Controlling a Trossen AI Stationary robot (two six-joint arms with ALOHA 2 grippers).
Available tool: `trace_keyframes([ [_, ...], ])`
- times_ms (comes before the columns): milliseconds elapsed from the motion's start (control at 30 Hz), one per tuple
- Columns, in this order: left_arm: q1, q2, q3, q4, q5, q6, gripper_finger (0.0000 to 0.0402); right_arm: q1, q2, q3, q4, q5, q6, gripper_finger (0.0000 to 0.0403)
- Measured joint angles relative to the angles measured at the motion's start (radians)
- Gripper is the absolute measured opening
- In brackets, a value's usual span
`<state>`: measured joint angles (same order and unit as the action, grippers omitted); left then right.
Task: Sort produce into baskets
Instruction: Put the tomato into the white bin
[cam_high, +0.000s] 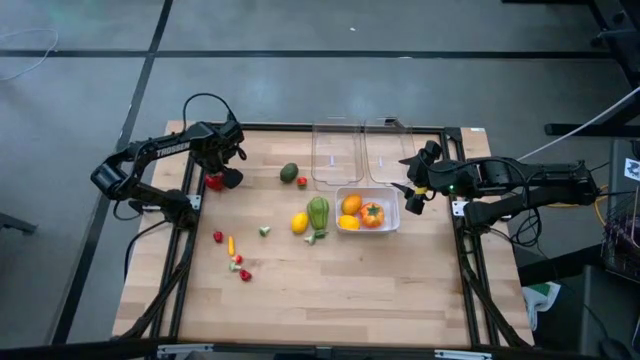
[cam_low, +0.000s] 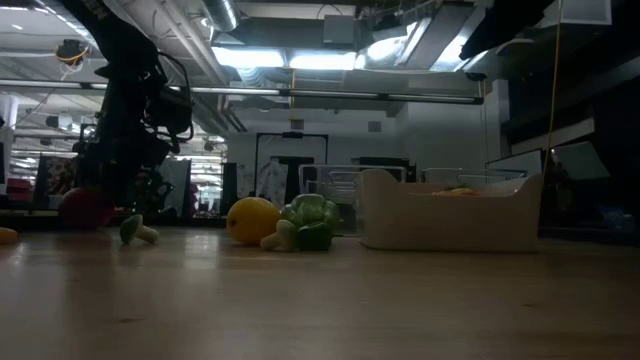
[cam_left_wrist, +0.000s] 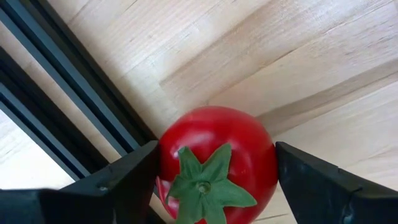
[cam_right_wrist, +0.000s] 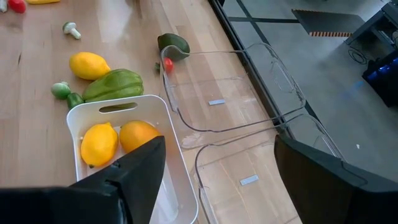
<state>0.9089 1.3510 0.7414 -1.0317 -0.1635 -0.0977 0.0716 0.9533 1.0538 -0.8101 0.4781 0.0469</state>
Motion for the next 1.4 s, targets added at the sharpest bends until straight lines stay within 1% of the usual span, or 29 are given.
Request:
trace_keyframes([
  [100, 0.000, 0.000, 0.000, 0.000, 0.006, -0.024, 0.0300, 0.000, 0.000, 0.000, 0.000, 0.000, 0.000, 0.0298],
  [367, -0.013, -0.001, 0.000, -0.001, 0.103, -0.103, 0.0299, 0.000, 0.000, 0.000, 0.000, 0.000, 0.000, 0.0298],
  [567, -0.055, -0.001, 0.001, -0.001, 0.194, -0.120, 0.0299, 0.000, 0.000, 0.000, 0.000, 0.000, 0.000, 0.0298],
  [733, -0.102, 0.000, 0.024, 0.003, 0.273, -0.164, 0.0298, 0.000, 0.000, 0.000, 0.000, 0.000, 0.000, 0.0298],
  [900, -0.163, 0.000, 0.049, 0.020, 0.326, -0.210, 0.0298, 0.000, 0.000, 0.000, 0.000, 0.000, 0.000, 0.0298],
  [1167, -0.293, -0.001, 0.075, 0.171, 0.413, -0.334, 0.0298, 0.000, 0.000, 0.000, 0.000, 0.000, 0.000, 0.0298],
  [1400, -0.445, -0.001, 0.119, 0.363, 0.417, -0.449, 0.0298, 0.000, 0.000, 0.000, 0.000, 0.000, 0.000, 0.0298],
])
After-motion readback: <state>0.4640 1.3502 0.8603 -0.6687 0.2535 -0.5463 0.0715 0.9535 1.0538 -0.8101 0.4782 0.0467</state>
